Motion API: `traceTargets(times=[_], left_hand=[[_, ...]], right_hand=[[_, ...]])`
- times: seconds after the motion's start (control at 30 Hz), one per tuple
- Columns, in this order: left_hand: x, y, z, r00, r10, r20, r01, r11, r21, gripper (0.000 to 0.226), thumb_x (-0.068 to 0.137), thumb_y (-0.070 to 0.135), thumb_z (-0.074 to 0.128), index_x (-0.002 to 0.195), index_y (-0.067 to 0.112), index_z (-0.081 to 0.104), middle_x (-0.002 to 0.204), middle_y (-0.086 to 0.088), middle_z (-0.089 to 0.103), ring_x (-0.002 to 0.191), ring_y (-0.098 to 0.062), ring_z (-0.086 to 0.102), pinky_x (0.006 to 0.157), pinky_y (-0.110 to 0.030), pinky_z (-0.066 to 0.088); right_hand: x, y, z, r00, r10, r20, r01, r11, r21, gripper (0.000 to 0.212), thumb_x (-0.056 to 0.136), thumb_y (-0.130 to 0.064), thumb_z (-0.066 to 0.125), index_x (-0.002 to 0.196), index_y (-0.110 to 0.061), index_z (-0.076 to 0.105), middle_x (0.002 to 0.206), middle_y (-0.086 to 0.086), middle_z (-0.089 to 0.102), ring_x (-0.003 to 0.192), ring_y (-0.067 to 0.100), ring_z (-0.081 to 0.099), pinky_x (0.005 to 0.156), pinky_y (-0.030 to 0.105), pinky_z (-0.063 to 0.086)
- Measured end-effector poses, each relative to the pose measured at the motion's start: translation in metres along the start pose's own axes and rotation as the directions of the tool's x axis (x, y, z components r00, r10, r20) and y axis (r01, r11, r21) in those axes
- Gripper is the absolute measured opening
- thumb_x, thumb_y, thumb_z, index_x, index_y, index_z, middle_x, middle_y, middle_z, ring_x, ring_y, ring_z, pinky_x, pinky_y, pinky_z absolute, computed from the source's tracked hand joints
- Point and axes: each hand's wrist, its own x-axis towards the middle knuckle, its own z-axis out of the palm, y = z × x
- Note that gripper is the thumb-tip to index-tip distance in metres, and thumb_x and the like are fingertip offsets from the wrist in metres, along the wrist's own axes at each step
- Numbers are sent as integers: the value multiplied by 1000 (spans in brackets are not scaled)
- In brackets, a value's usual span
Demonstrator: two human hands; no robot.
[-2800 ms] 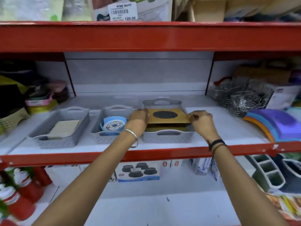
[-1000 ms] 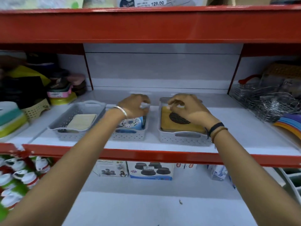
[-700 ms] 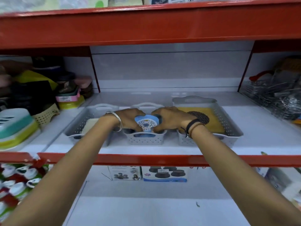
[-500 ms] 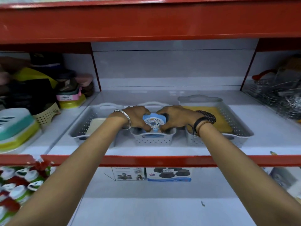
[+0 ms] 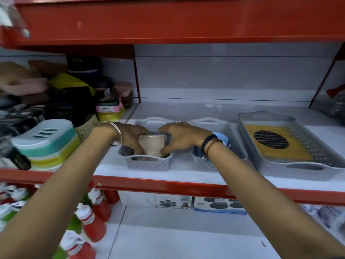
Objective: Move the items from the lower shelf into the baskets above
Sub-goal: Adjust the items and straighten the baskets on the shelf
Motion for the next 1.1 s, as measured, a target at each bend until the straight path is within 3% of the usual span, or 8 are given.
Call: traceTargets(times=[0.13, 0.23, 0.37, 0.53, 0.67, 0.9, 1.0, 1.1], left_hand=[[5, -8, 3, 993, 101, -59, -97, 993, 61, 68, 72, 30, 75, 133, 26, 45, 138, 1, 51, 124, -22, 49, 106, -39, 34], [8, -12, 2, 988, 143, -50, -139, 987, 77, 72, 72, 32, 74, 136, 30, 41, 141, 5, 46, 127, -18, 45, 109, -37, 30], [8, -20, 3, 983, 123, -137, -107, 988, 115, 80, 74, 48, 64, 143, 30, 29, 151, 3, 32, 138, -21, 31, 117, -43, 17], [18, -28, 10, 943, 50, -330, -26, 997, 74, 49, 87, 19, 47, 136, 17, 41, 133, -19, 48, 117, -34, 50, 98, -33, 42], [26, -28, 13, 943, 26, -331, 21, 990, 136, 43, 84, 13, 45, 127, 12, 46, 128, -20, 55, 123, -33, 46, 117, -50, 17], [15, -23, 13, 927, 31, -374, 20, 991, 133, 38, 86, 12, 45, 123, 10, 48, 117, -18, 61, 119, -34, 50, 115, -48, 18], [0, -15, 10, 889, 26, -458, 37, 991, 128, 42, 89, 12, 43, 131, 9, 43, 125, -20, 57, 114, -37, 51, 103, -41, 36], [-25, -8, 11, 916, 108, -386, -115, 993, 3, 33, 93, 19, 41, 124, 16, 50, 124, -13, 58, 106, -31, 56, 89, -32, 46]], right_hand=[[17, -8, 12, 1000, 28, -4, -28, 998, -48, 51, 62, -55, 70, 102, -23, 63, 102, 6, 67, 94, 27, 60, 78, 33, 44], [20, -9, 13, 999, 44, -20, -45, 998, -46, 56, 63, -55, 71, 107, -21, 62, 108, 7, 66, 101, 28, 58, 84, 34, 42], [9, -8, 9, 994, 98, -55, -97, 995, 13, 71, 81, -49, 60, 138, -13, 38, 146, 12, 43, 132, 31, 40, 111, 40, 28], [1, -11, 9, 980, 134, -150, -150, 983, -103, 35, 93, -14, 34, 124, -7, 46, 127, 16, 59, 126, 32, 44, 120, 43, 0], [2, -21, 13, 984, 119, -130, -137, 981, -139, 36, 91, -6, 32, 123, -7, 46, 109, 14, 67, 119, 28, 52, 120, 41, -7], [-5, -24, 9, 977, 157, -147, -170, 982, -82, 35, 90, -7, 33, 121, -7, 49, 125, 16, 61, 124, 31, 47, 121, 37, 11], [-24, -23, -7, 931, 232, -282, -239, 971, 11, 35, 92, -14, 38, 125, -12, 46, 129, 17, 58, 117, 36, 51, 94, 37, 40], [-59, -9, -21, 918, 314, -241, -323, 946, 3, 28, 94, -32, 40, 110, -13, 54, 113, 12, 62, 97, 30, 58, 76, 34, 40]])
